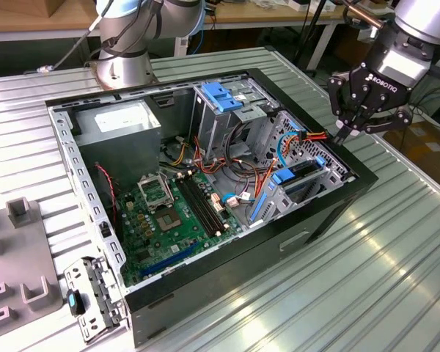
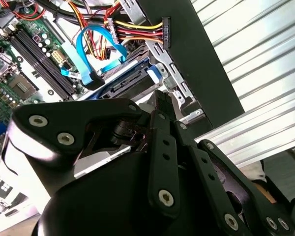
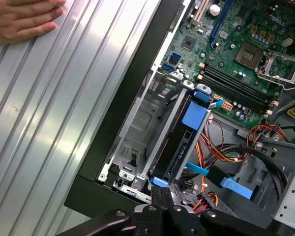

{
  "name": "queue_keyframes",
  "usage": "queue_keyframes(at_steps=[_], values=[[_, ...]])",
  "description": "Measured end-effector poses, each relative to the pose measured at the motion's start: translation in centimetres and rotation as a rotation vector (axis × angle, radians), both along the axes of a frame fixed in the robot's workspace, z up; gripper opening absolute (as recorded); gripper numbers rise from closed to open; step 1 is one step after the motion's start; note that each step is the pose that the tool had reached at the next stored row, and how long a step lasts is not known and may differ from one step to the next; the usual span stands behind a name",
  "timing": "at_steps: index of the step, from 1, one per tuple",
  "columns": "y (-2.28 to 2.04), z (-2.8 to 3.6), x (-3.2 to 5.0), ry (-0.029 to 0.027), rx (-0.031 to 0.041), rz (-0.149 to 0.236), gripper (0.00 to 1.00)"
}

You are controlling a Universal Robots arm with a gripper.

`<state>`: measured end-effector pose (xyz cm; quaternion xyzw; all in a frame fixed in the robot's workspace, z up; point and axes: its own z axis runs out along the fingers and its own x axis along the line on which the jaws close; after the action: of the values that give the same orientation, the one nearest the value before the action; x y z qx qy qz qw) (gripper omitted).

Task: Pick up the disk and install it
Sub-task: 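Insert the first disk wire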

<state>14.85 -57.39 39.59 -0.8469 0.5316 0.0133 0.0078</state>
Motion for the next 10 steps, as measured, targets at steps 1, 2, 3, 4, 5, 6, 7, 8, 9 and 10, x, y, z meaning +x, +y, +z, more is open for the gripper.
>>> queue_keyframes(at_steps=[1, 2, 3, 4, 5, 6, 7, 8, 9, 10], values=[[0.00, 0.00, 0.04, 0.0000, -0.0001, 0.002, 0.11], [0.00, 0.00, 0.05, 0.0000, 0.0000, 0.004, 0.11], [0.00, 0.00, 0.07, 0.0000, 0.0000, 0.006, 0.11], [0.00, 0.00, 0.10, 0.0000, -0.0001, 0.011, 0.11], [0.00, -0.01, 0.11, 0.0000, -0.0001, 0.018, 0.11], [0.00, -0.01, 0.12, 0.0000, -0.0001, 0.024, 0.11], [0.00, -0.01, 0.13, 0.0000, -0.0002, 0.032, 0.11], [0.00, -0.02, 0.15, 0.0000, -0.0001, 0.038, 0.11], [0.00, -0.02, 0.17, 0.0000, -0.0001, 0.048, 0.11], [0.00, -0.03, 0.18, 0.0000, -0.0001, 0.060, 0.11]])
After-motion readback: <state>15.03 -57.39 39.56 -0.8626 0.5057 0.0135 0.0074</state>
